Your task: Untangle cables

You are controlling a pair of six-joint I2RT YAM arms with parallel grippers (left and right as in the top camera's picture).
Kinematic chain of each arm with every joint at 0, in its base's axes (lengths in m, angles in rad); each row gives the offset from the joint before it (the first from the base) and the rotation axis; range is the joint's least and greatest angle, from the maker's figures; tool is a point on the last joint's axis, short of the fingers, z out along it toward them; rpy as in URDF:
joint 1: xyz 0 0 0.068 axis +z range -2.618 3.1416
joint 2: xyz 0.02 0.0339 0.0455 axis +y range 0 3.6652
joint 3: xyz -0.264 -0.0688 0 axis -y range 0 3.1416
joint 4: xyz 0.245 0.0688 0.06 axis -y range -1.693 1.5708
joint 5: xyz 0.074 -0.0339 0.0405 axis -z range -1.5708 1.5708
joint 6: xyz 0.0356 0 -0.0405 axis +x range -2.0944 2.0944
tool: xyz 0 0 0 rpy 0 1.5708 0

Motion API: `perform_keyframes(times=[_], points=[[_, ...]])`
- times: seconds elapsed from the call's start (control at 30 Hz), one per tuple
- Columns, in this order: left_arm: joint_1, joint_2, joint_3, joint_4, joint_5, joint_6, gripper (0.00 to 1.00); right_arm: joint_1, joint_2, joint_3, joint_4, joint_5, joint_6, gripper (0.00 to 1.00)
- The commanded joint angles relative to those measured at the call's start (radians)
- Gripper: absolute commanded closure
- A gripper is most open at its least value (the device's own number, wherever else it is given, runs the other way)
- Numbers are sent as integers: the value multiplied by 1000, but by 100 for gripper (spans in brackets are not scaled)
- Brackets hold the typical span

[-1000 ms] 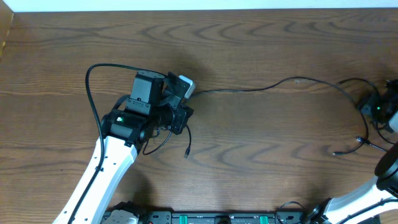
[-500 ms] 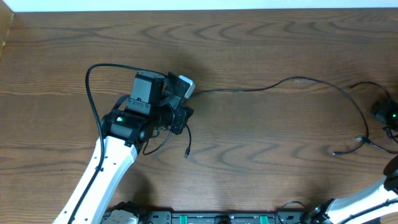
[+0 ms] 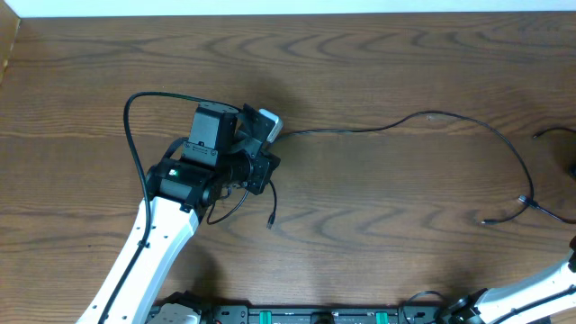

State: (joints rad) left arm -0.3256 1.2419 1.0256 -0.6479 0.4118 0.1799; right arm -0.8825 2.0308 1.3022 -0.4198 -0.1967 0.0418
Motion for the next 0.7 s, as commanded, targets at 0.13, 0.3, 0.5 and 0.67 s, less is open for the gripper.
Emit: perform_keyframes(times=[0.13,0.3,0.5,0.67], points=[[0,-1,26,-3,-9,-6,74,16,6,277,-292,-93,-13,53],[0,-1,26,-3,-9,-5,74,68,4,363,-457,-101,-90,46],[0,-1,26,-20,-10,-5,74,171,4,368,-593,-101,-156,38],[0,-1,26,-48,-10,-5,74,260,4,368,-626,-101,-163,36]])
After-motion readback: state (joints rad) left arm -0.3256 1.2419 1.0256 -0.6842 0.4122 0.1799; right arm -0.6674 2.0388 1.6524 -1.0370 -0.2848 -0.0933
